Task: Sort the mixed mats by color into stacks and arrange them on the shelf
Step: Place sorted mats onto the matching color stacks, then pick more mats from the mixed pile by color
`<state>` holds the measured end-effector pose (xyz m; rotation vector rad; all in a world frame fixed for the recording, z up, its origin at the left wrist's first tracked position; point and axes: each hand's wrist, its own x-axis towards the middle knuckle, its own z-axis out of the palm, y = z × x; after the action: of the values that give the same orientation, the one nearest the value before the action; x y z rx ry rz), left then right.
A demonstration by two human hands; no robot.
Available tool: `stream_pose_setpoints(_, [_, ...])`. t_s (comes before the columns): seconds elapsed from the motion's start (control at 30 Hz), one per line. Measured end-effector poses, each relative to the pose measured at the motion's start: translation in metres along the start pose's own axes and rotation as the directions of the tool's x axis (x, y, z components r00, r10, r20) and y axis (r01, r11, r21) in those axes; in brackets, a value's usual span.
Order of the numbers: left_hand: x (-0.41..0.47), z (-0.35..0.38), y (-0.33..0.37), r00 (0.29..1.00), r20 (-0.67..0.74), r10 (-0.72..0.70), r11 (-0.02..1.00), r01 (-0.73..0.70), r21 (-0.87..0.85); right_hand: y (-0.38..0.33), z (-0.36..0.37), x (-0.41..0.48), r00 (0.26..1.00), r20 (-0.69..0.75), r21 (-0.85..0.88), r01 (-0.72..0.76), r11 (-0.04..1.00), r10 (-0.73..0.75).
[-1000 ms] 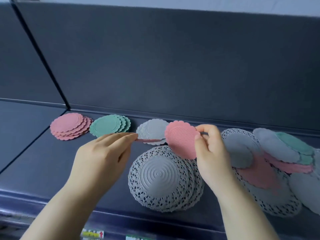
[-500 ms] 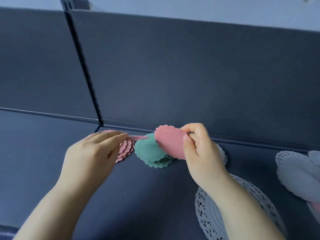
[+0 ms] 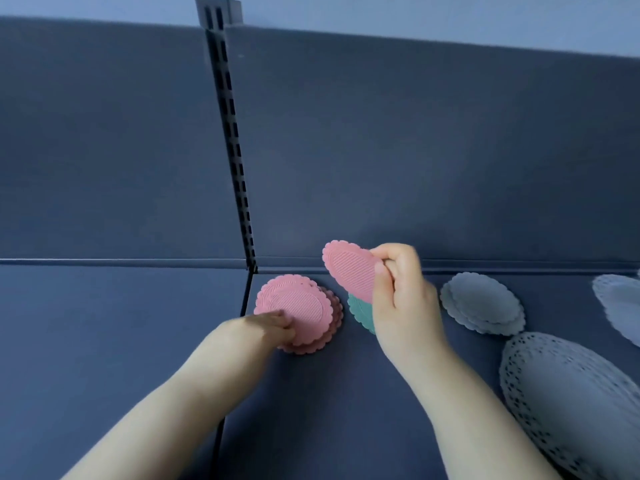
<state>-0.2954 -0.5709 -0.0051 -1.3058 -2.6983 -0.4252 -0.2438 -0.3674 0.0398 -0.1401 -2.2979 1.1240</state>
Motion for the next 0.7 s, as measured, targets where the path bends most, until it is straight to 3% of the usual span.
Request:
stream_pose_setpoints(0.1, [-0.01,0.001,-0.007,0.998,-0.047,-0.042,0.999,0.043,0.013,-0.013,0.023,0.004,0.996,0.015,0.011,0.082,0.997,-0.083])
stream_pose_setpoints(0.2, [-0.018,-0.009,-0.009,0.983,-0.153,-0.098,0.993,0.106,0.043,-0.015,0.048,0.004,0.964,0.216,-0.112,0.179,0.977,-0.152])
stream_pose_setpoints(0.27, [-0.024,-0.013,-0.016,0.971,-0.196,-0.14,0.985,0.157,0.073,-0.012,0.063,-0.001,0.904,0.423,-0.169,0.152,0.974,-0.068])
stream_pose_setpoints(0.33, [-0.029,-0.016,-0.022,0.96,-0.235,-0.153,0.979,0.18,0.1,-0.014,0.076,-0.007,0.787,0.614,-0.164,0.061,0.985,0.054])
stream_pose_setpoints(0.37, [-0.031,-0.018,-0.023,0.957,-0.249,-0.15,0.978,0.18,0.103,-0.016,0.079,-0.008,0.739,0.672,-0.21,0.112,0.971,0.06])
stream_pose_setpoints(0.43, [-0.032,-0.023,-0.022,0.953,-0.266,-0.146,0.981,0.175,0.085,-0.017,0.08,-0.009,0.71,0.702,-0.278,0.202,0.939,0.055])
stream_pose_setpoints(0.7, [-0.03,-0.024,-0.017,0.952,-0.279,-0.13,0.976,0.172,0.133,-0.018,0.067,-0.011,0.723,0.691,-0.253,0.269,0.929,-0.021])
